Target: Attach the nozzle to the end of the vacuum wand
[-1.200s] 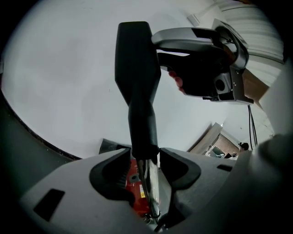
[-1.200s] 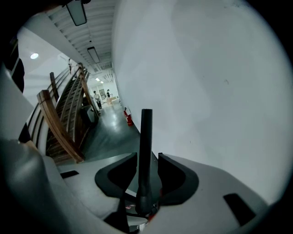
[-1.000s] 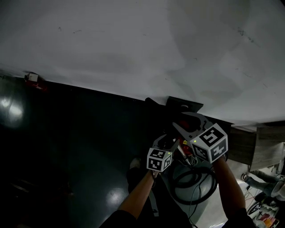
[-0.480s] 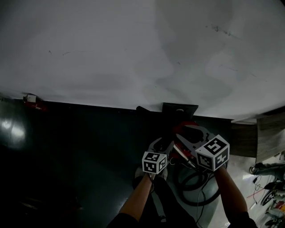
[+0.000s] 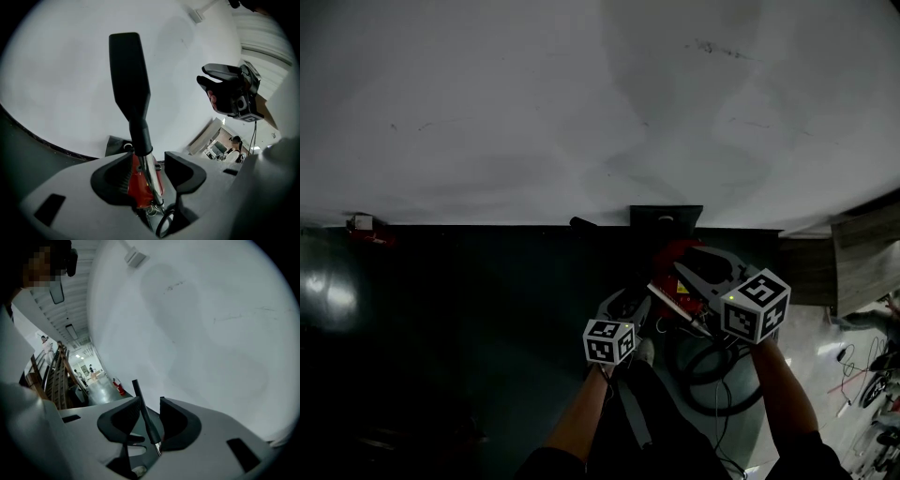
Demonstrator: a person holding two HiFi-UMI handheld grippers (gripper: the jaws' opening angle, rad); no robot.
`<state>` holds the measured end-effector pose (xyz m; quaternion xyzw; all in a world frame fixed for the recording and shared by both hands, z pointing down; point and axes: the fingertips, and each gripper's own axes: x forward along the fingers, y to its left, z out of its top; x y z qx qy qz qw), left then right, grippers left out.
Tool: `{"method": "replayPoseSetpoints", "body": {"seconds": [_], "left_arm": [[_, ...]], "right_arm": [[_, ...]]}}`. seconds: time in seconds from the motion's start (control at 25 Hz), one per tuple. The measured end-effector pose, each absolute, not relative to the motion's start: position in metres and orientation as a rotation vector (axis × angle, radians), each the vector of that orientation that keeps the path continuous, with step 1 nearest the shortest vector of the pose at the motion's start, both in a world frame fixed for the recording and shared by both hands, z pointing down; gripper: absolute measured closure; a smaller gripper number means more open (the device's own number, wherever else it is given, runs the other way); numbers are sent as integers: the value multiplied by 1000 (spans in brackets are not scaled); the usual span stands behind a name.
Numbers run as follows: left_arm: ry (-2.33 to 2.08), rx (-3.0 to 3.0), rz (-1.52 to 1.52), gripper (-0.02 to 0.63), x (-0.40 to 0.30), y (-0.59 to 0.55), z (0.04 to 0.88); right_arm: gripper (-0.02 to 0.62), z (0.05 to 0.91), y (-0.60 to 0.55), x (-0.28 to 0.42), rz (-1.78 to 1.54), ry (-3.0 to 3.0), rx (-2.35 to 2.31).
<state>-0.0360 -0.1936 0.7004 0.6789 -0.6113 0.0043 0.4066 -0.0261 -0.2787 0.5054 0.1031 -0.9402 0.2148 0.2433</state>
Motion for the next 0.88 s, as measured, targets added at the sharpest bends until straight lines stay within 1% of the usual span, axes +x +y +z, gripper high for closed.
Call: {"method": "replayPoseSetpoints", "body": {"seconds": [0.12, 0.28, 0.68, 0.88], "left_arm": [[-1565, 1736, 16, 399, -38, -179, 666], [-1621, 1807, 22, 407, -45, -170, 598], [-1802, 2027, 12, 509, -67, -172, 434], [-1868, 2088, -13, 558, -66, -165, 379]], "right_arm": [[462, 484, -275, -15, 624, -2610, 322], [462, 445, -269, -1, 683, -2691, 388], [466, 355, -239, 18, 784, -2929, 520], [513, 331, -227, 32, 755, -2988, 600]]}}
